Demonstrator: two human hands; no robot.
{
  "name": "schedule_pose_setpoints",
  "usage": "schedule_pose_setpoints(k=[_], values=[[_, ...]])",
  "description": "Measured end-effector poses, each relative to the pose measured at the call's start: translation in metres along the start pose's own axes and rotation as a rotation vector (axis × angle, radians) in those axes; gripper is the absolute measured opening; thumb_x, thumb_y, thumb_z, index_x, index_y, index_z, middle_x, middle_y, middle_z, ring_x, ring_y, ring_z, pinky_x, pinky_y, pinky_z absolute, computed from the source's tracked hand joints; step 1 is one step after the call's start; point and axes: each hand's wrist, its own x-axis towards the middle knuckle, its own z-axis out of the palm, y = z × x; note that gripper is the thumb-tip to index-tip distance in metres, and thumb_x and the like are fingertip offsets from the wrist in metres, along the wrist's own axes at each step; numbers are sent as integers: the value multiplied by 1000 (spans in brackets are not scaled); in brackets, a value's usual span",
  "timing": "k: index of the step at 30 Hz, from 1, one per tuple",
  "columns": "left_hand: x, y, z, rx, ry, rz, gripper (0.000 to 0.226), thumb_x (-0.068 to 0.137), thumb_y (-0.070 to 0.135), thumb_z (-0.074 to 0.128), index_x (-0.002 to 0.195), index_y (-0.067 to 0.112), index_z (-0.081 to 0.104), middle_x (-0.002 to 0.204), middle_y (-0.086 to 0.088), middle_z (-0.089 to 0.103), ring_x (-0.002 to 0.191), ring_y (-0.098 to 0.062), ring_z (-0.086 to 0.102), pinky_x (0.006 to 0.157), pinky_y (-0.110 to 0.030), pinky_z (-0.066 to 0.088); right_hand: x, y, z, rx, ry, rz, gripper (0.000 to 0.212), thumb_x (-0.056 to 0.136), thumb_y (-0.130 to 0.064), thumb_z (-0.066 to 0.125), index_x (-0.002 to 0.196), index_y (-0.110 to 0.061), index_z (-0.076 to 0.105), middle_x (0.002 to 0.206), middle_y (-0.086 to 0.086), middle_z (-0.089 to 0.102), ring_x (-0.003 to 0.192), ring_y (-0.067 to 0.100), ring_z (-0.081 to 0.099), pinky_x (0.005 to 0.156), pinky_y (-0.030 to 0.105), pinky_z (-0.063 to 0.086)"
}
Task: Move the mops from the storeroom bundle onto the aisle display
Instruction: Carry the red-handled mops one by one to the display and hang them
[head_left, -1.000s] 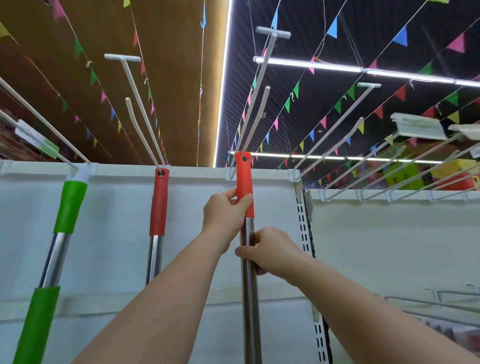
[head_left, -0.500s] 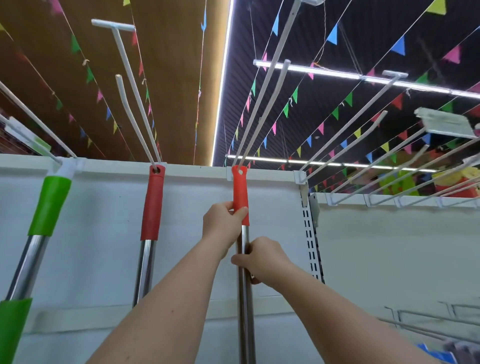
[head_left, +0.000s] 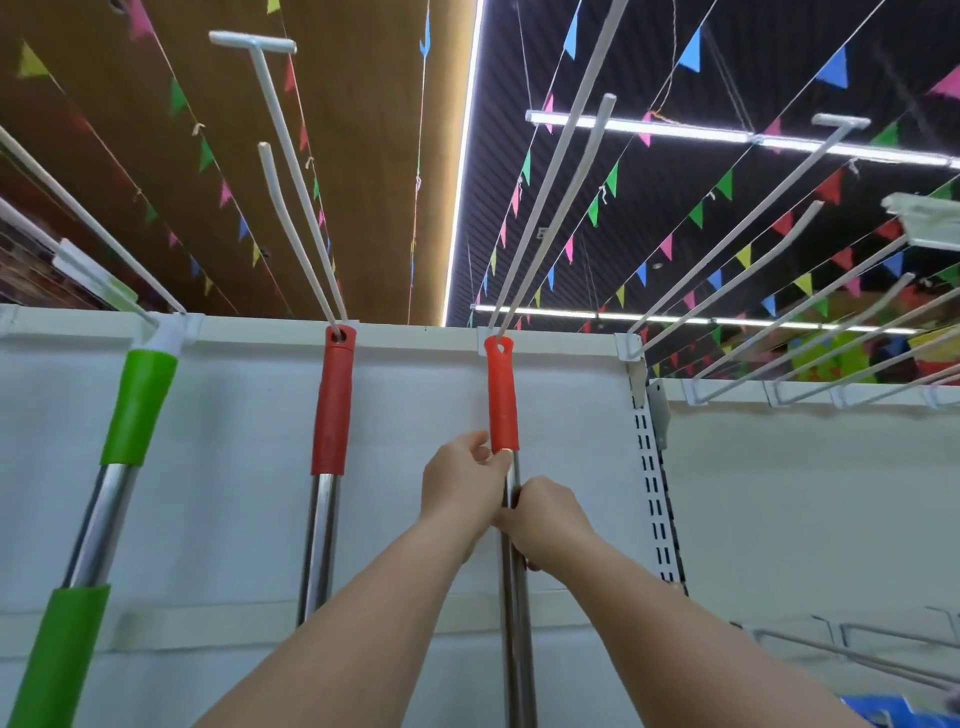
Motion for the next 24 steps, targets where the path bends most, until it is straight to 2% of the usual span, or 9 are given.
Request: schedule_pose_setpoints(k=[2, 4, 6, 7, 11, 15, 18, 21, 24], values=[[-9, -1, -5, -11, -9, -4, 48, 92, 23, 53, 138, 15, 42, 137, -4, 51, 122, -18, 50, 96, -26, 37, -3, 2, -1, 20, -13, 7, 28, 88, -26, 54, 65, -16, 42, 64, 1, 46, 57, 19, 48, 67, 32, 46], [-17, -1, -10, -19, -8, -4, 47, 92, 24, 53, 137, 17, 43, 137, -3, 51, 116, -15, 50, 90, -24, 36, -14, 4, -2, 71, -36, 18, 18, 88, -32, 56, 93, -14, 53, 81, 2, 55, 68, 18, 53, 69, 31, 45], [-25, 1, -13, -36, -9, -5, 46, 91, 24, 54, 136, 17, 45, 135, -2, 52, 105, -11, 48, 87, -24, 36, -27, 6, -5, 105, -28, 28, 53, 89, -36, 55, 134, -13, 38, 121, 8, 54, 103, 23, 57, 82, 30, 44], [-29, 3, -15, -47, -12, -6, 45, 91, 24, 54, 135, 18, 45, 134, -2, 52, 103, -9, 47, 86, -24, 35, -34, 6, -8, 113, -6, 24, 63, 89, -36, 55, 142, -13, 28, 135, 10, 45, 115, 25, 52, 89, 31, 43], [-51, 16, -20, -71, -2, -23, 43, 91, 25, 55, 132, 19, 47, 132, -3, 53, 105, -14, 50, 93, -30, 41, -67, 1, -25, 168, 91, -38, 61, 91, -28, 52, 144, -14, 26, 142, 11, 38, 123, 26, 48, 98, 34, 41], [-89, 25, -30, -141, 64, -76, 40, 91, 26, 54, 131, 23, 48, 130, -2, 52, 111, -18, 51, 103, -38, 42, -110, -4, -32, 452, 118, -44, 50, 93, -23, 48, 140, -18, 34, 141, 5, 41, 124, 21, 45, 98, 32, 37], [-121, 29, -34, -155, 110, -83, 40, 92, 25, 53, 131, 26, 45, 131, 2, 49, 106, -14, 49, 96, -31, 41, -142, -3, -24, 584, 107, -35, 44, 93, -24, 46, 136, -20, 39, 137, 1, 45, 115, 17, 47, 97, 30, 37], [-148, 30, -39, -128, 149, -94, 39, 93, 25, 52, 132, 27, 45, 128, 4, 49, 101, -10, 48, 86, -27, 38, -166, -2, -21, 671, 32, -13, 42, 94, -22, 44, 136, -21, 40, 140, -1, 45, 126, 16, 44, 101, 30, 37], [-171, 31, -47, -92, 200, -128, 37, 94, 26, 50, 130, 29, 46, 122, 6, 49, 100, -10, 48, 84, -26, 38, -184, -4, -26, 730, -41, -4, 39, 95, -17, 43, 135, -20, 42, 139, -2, 46, 128, 16, 43, 92, 25, 35]])
